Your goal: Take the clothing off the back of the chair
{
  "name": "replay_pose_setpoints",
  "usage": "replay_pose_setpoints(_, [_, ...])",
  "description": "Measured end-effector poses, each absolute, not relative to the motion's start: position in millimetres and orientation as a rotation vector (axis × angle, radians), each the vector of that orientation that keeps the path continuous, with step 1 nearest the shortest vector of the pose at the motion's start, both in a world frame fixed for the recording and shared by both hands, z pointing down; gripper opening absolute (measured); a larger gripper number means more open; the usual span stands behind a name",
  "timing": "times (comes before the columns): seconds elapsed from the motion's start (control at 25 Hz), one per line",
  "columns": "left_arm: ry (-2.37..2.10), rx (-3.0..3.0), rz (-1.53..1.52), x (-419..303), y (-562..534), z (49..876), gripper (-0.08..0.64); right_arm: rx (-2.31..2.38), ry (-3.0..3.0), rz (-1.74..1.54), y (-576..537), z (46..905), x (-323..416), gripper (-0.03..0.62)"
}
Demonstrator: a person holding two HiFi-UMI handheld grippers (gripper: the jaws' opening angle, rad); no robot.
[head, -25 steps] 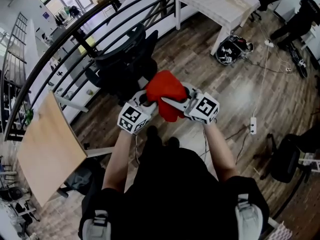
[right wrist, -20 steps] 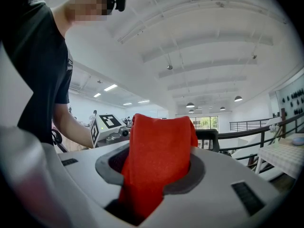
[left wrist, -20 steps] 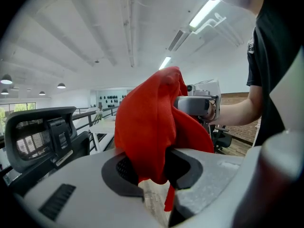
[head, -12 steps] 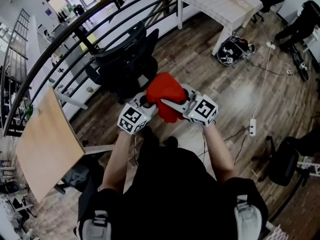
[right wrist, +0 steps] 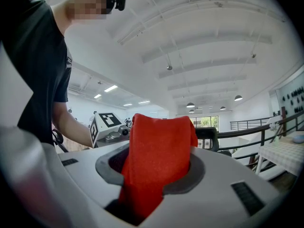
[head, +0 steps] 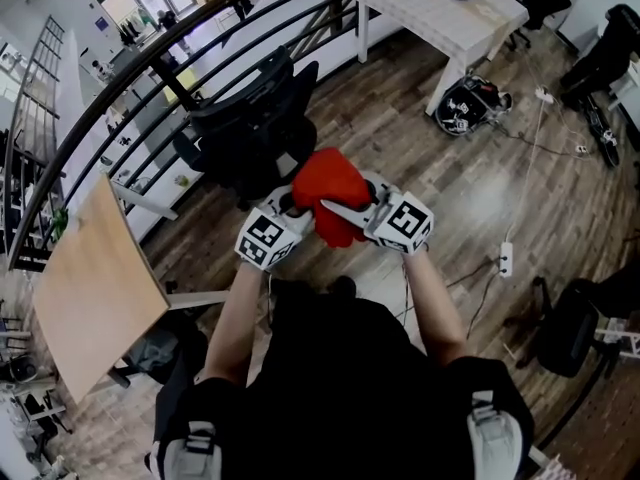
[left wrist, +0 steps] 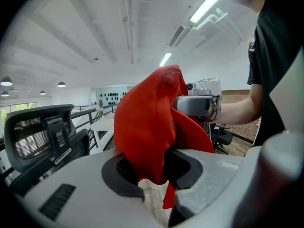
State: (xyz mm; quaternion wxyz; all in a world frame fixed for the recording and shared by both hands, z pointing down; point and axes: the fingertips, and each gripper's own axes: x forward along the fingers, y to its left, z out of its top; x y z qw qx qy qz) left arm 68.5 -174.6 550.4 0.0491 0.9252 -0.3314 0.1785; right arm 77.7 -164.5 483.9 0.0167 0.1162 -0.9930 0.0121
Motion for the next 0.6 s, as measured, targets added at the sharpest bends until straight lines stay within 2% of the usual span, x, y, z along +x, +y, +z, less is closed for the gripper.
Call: replay_pose_setpoints(0.6, [-1.021, 2.804, 0.559, 65.7, -176.1, 552.2, 0.1, 0.338, -3.083, 0.03, -166.6, 486.5, 74.0, 0.166])
